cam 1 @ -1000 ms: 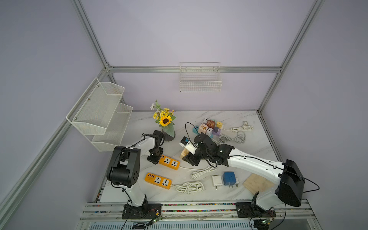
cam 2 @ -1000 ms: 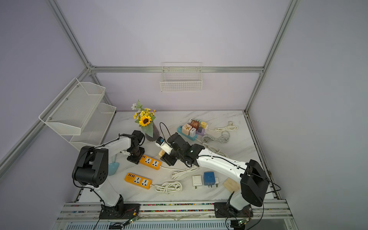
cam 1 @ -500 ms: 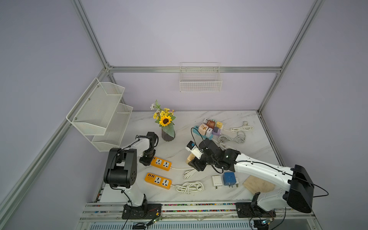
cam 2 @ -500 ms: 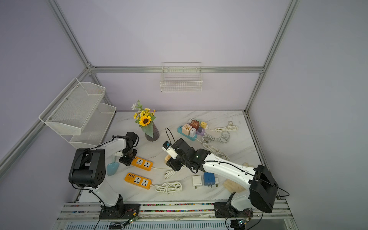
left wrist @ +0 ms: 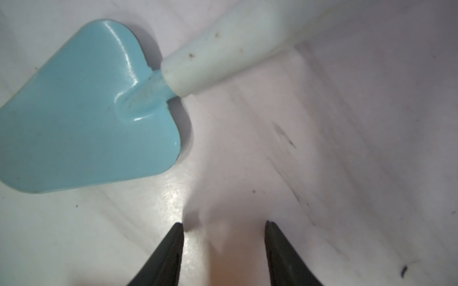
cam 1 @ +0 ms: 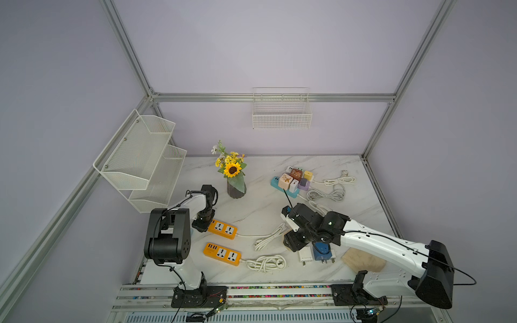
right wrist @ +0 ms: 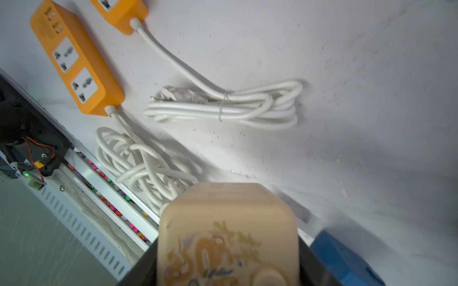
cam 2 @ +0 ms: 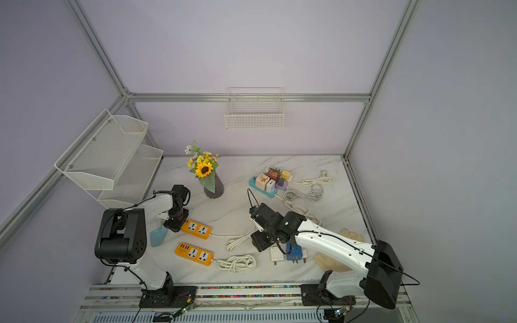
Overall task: Pull the plug off the socket
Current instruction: Place the plug at the center of the board.
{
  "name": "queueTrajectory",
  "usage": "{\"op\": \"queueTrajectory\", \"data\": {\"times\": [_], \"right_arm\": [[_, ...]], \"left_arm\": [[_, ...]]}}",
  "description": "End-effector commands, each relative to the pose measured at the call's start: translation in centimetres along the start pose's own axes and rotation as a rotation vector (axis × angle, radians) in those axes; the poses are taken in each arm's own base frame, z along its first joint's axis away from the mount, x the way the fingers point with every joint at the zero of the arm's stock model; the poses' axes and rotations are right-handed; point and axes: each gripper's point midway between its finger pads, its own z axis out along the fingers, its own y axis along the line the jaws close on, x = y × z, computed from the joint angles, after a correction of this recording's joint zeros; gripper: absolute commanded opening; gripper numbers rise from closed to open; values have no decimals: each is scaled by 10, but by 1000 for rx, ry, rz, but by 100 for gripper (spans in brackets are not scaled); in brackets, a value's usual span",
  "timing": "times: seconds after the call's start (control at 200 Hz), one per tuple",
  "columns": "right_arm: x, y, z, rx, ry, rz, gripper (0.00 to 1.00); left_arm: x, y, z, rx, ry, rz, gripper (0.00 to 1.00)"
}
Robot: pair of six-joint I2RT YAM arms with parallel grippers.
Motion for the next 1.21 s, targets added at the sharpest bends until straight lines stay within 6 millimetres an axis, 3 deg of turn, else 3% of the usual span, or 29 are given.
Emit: {"op": "queueTrajectory", "data": {"times": [0.0,0.11,0.21,0.46,0.68,0.88,0.935,1.2], "right_arm": [[26,-6,7,38,123,124,22],[35,-3,22,37,205,155,23],[46,-4,35,53,288,183,24],[55,0,48,72,411,240,24],[68,-12,59,155,518,292,24],[69,-20,61,194,557,350,28],[71,-21,60,201,571,354,30],[63,-34,69,231,580,353,53]], "left_arm": [[-2,7,5,-24,-8,35,51],[-3,7,1,-18,-12,33,74],[-6,10,-4,-10,-23,24,81],[-7,3,-21,59,-15,11,81],[-6,2,-50,128,-29,48,80],[18,0,-78,222,11,228,80],[24,-5,-97,285,3,301,80],[78,-18,-128,412,35,549,78]]}}
